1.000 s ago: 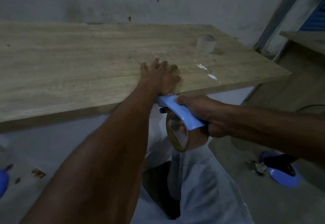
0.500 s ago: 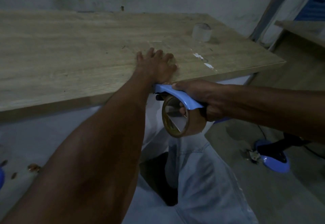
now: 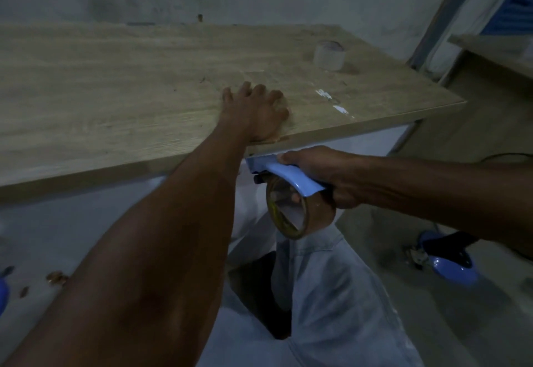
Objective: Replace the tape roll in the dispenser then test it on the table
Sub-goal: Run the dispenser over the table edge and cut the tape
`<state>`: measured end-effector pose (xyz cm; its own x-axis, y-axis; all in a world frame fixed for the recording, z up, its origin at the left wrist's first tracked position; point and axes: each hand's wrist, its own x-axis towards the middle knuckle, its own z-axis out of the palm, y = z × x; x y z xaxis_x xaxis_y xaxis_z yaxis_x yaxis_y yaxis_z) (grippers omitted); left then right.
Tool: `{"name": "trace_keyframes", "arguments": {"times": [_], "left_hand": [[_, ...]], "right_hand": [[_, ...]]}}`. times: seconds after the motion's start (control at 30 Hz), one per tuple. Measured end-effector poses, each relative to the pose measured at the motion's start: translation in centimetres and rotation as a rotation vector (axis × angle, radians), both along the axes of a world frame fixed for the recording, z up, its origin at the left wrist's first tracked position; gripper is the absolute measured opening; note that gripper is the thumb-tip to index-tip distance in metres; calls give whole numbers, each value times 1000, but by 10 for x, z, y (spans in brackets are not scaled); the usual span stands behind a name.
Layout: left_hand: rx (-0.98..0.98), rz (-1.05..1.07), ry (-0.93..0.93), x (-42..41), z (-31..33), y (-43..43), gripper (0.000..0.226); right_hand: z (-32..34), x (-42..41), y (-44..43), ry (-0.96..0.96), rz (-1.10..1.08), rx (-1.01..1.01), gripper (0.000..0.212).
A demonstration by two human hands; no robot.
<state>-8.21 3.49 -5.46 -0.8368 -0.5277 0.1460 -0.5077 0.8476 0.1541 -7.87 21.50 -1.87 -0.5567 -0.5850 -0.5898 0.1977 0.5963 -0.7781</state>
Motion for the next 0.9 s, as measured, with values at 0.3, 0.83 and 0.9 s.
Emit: {"name": "trace_keyframes", "arguments": {"times": [0.3, 0.83, 0.9], "left_hand": [[12, 66, 39, 0, -1, 3, 66], [101, 181, -69, -15, 0, -29, 74], [108, 226, -45, -18, -1, -40, 72]], "right_hand": [[16, -20, 26, 34, 65, -31, 41], [73, -108, -75, 632, 155, -310, 39], [65, -116, -95, 859, 189, -223, 31]]}}
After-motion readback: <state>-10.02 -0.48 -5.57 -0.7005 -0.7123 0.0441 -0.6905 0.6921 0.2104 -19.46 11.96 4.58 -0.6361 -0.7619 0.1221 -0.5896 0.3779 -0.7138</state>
